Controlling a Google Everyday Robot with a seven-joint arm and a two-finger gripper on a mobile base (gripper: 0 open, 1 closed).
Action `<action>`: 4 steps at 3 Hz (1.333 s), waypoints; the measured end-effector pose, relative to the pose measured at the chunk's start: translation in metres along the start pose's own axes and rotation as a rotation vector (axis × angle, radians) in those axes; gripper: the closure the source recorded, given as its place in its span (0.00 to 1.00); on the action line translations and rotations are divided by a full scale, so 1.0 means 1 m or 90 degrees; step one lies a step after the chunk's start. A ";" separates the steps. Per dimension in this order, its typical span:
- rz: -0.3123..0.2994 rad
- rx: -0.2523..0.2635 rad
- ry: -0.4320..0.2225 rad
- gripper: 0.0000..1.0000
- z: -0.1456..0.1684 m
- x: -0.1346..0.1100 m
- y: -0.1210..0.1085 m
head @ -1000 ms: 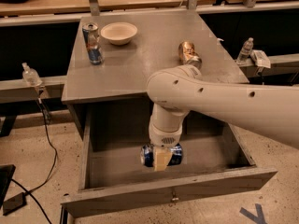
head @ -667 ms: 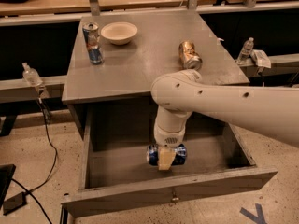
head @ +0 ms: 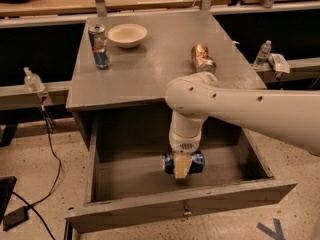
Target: Place pepsi can into top drawer
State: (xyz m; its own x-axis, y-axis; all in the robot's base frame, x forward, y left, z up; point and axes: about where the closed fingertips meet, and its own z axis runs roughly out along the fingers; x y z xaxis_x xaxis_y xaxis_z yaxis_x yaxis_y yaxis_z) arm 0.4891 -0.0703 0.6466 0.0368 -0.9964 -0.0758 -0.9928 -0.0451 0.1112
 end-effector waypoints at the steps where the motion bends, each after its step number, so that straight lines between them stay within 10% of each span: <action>1: -0.007 -0.006 0.007 0.06 -0.001 0.008 -0.010; 4: -0.014 0.103 -0.088 0.00 -0.057 0.041 0.007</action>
Offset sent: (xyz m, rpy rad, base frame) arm 0.0259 -0.0210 0.0060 0.0592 -0.0218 0.0327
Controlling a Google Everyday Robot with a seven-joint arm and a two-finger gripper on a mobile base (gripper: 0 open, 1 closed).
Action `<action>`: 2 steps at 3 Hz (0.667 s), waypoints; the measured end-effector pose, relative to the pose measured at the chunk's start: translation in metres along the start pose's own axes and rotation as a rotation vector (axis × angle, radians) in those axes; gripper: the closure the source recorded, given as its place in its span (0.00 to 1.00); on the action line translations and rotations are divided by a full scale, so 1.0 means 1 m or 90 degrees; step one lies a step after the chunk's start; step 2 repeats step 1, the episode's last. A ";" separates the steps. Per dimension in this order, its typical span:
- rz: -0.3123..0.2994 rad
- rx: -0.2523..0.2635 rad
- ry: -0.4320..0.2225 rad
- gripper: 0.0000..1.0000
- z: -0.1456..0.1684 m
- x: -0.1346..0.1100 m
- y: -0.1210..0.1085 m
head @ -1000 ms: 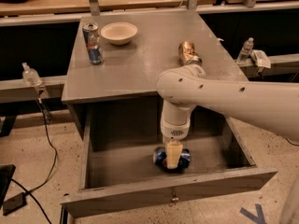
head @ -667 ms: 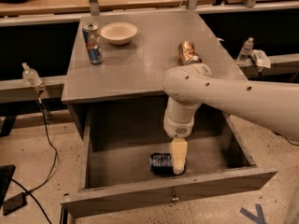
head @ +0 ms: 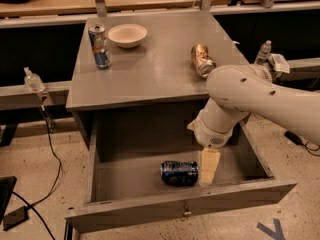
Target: Place pepsi can into top drawer
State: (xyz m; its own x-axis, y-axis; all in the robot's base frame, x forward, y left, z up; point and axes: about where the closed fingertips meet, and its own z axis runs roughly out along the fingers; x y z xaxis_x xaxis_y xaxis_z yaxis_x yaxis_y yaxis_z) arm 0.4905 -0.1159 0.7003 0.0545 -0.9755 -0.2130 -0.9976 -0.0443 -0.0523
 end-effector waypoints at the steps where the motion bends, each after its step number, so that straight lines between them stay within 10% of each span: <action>1: 0.000 0.000 0.000 0.00 0.000 0.000 0.000; 2: 0.000 0.000 0.000 0.00 0.000 0.000 0.000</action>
Offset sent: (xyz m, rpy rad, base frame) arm 0.0000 0.0000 0.0000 0.0000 0.0000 0.0000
